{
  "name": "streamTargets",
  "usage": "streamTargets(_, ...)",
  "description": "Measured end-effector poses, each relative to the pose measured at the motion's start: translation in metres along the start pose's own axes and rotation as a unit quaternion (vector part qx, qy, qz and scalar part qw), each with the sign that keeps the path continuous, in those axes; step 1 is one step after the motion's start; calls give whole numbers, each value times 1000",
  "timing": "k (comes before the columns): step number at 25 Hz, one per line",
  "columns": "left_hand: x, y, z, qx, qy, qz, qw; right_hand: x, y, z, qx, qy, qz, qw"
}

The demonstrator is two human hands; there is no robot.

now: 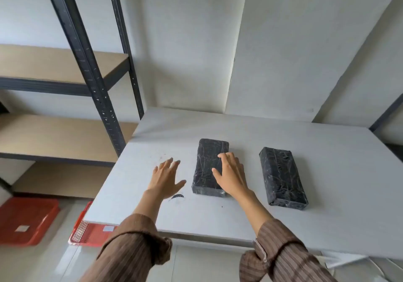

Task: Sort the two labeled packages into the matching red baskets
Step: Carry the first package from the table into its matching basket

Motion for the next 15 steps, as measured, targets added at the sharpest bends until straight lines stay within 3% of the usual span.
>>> streamTargets(4, 17, -15, -37, 80, -13, -15, 997, -3, -19, -37, 42, 7, -124, 991)
streamTargets(8, 31, -28, -68, 112, -15, -25, 993, 2, -37, -71, 55, 4, -219, 974)
streamTargets(11, 35, -31, -85, 126, -2, -27, 992, 10, -47, -91, 39, 25, -265, 963)
streamTargets(15, 37, -31, -99, 130, 8, -29, 991, 12, -52, -104, 9, 54, -258, 965)
Point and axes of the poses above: each hand's wrist, its own y-axis away from the middle knuckle, its own z-axis out of the back of the hand, x = y × z, the point moved 2 cm from there along -y, towards the middle knuckle, and after that the axes turned 11 degrees about -y, right-handed, at the moved point
